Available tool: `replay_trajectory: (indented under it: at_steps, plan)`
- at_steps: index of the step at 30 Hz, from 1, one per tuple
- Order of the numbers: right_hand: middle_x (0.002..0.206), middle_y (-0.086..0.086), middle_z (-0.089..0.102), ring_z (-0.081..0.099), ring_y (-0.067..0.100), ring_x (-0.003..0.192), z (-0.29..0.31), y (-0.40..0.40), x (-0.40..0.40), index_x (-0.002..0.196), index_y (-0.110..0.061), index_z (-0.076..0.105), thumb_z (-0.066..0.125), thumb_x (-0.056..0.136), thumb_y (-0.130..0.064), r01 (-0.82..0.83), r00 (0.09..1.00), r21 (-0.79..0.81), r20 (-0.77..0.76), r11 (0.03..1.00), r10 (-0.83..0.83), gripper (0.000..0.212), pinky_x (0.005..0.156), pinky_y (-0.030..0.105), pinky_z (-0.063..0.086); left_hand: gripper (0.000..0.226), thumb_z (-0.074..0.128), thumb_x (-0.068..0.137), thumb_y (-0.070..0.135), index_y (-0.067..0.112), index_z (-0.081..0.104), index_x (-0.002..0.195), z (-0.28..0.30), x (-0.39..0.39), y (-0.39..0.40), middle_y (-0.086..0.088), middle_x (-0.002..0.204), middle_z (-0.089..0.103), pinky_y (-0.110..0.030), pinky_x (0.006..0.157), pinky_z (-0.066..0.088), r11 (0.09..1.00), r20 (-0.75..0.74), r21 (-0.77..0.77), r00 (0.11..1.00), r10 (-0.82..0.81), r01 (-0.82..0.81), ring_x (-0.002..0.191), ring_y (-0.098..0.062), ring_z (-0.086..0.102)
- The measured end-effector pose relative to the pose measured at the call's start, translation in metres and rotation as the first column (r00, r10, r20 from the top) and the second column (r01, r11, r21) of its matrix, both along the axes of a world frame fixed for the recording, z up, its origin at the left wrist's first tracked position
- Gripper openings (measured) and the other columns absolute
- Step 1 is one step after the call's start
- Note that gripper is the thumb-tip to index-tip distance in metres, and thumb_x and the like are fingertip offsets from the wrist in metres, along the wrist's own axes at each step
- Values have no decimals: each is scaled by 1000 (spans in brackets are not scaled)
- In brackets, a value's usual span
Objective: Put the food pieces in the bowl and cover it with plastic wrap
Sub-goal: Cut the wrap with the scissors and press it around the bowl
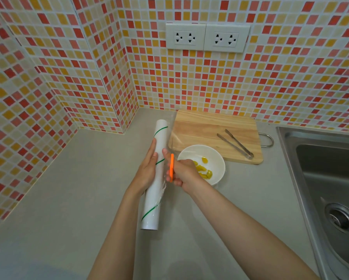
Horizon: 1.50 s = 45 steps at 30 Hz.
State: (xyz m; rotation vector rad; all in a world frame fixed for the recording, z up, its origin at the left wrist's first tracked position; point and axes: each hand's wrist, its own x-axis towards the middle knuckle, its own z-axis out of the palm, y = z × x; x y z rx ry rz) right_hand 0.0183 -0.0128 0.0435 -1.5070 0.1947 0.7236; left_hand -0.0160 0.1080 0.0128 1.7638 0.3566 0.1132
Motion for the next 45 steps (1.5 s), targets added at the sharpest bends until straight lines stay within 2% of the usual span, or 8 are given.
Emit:
replay_trajectory:
  at_steps: [19, 23, 29, 34, 36, 38, 40, 45]
  plan:
    - [50, 5, 49, 44, 12, 29, 8, 29, 53, 64, -14, 50, 74, 65, -55, 46, 999, 14, -29, 999, -45, 47, 29, 14, 18, 45, 28, 100, 33, 43, 19, 144, 5, -12, 13, 20, 148, 22, -40, 119, 20, 1000, -5, 27, 1000, 8, -7, 140, -7, 27]
    - [49, 7, 49, 43, 12, 27, 9, 33, 64, 61, -15, 46, 74, 63, -58, 49, 998, -4, -35, 999, -49, 51, 29, 14, 19, 42, 29, 100, 35, 55, 20, 136, 8, -19, 14, 16, 154, 21, -47, 115, 27, 1000, -7, -18, 1000, 9, -9, 138, -19, 35]
    - [47, 6, 50, 42, 13, 32, 9, 39, 75, 57, -15, 48, 75, 61, -58, 56, 998, -31, 5, 998, -55, 51, 29, 16, 21, 41, 29, 100, 33, 65, 23, 126, 11, -25, 19, 27, 148, 20, -48, 116, 25, 1000, 10, -28, 1000, -1, 1, 139, -14, 32]
    - [51, 6, 50, 44, 14, 37, 11, 34, 86, 57, -13, 50, 74, 68, -51, 59, 998, -30, 22, 998, -58, 47, 29, 17, 22, 42, 30, 100, 37, 72, 25, 121, 6, -32, 28, 15, 155, 23, -53, 116, 23, 998, 8, -67, 1000, 15, -14, 141, -22, 30]
    - [58, 5, 51, 51, 16, 44, 21, 31, 88, 66, -12, 54, 72, 72, -48, -24, 999, 29, 25, 999, 23, 41, 33, 21, 27, 48, 28, 100, 28, 68, 18, 125, -1, -34, 32, 21, 154, 14, -40, 117, 18, 998, -26, -54, 999, 28, -29, 143, -18, 24]
    - [62, 5, 55, 58, 16, 48, 35, 20, 88, 76, -13, 62, 70, 77, -41, -65, 995, 99, 82, 993, 57, 30, 40, 21, 33, 60, 25, 97, 15, 62, 7, 130, -6, -34, 33, 30, 144, 8, -26, 111, 16, 999, -96, 31, 995, 23, -20, 143, -10, 18]
    - [62, 3, 60, 62, 13, 50, 42, -5, 87, 76, -17, 68, 68, 80, -35, 8, 977, 116, 210, 993, -33, 19, 40, 19, 38, 67, 25, 94, 14, 57, -2, 137, -10, -31, 30, 27, 145, 14, -29, 111, 22, 992, -178, 128, 984, 13, 10, 140, -14, 25]
    - [68, 9, 64, 60, 22, 65, 14, -109, 56, 87, -13, 68, 62, 84, -29, 411, 743, -269, 652, 871, -150, 17, 59, 27, 41, 72, 42, 95, 24, 36, -7, 146, -20, -21, 13, -4, 156, 22, -31, 107, 25, 950, -208, 305, 978, 6, 59, 138, -26, 32]
